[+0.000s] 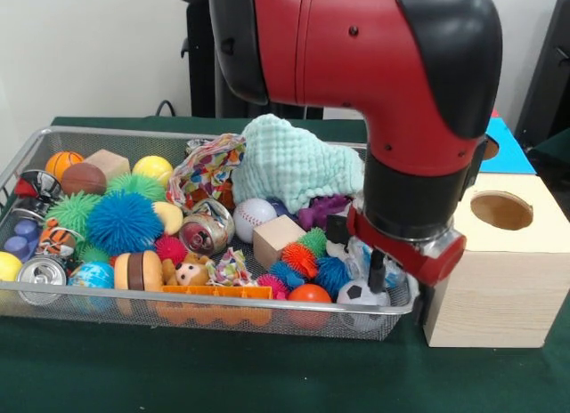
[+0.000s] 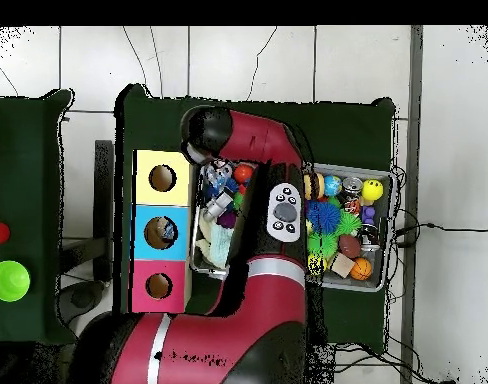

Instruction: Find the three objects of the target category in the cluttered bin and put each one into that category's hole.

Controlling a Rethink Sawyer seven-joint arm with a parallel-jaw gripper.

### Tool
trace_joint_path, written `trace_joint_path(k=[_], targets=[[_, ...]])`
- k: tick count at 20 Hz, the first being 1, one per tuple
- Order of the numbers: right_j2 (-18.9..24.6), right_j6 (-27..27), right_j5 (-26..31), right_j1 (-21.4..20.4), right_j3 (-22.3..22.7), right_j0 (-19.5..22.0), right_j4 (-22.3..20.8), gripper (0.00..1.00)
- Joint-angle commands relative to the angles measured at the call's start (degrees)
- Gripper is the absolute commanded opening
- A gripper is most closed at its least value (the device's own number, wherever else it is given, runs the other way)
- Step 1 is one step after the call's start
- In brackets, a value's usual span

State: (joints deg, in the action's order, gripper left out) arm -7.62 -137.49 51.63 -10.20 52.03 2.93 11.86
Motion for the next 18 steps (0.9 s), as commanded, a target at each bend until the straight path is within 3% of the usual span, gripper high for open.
trace_joint_path(k=[1,9,15,18], targets=[[2.8,-1.1,4.6,6.6,-3.2,1.0,-2.4,1.0],[3.6,0.1,1.0,9.6,-5.4,1.4,-2.3,1.0],[4.5,1.3,-1.3,7.7,-2.3,1.9,-2.4,1.0],[4.8,2.7,-1.9,3.8,2.5,2.3,-2.5,1.0]])
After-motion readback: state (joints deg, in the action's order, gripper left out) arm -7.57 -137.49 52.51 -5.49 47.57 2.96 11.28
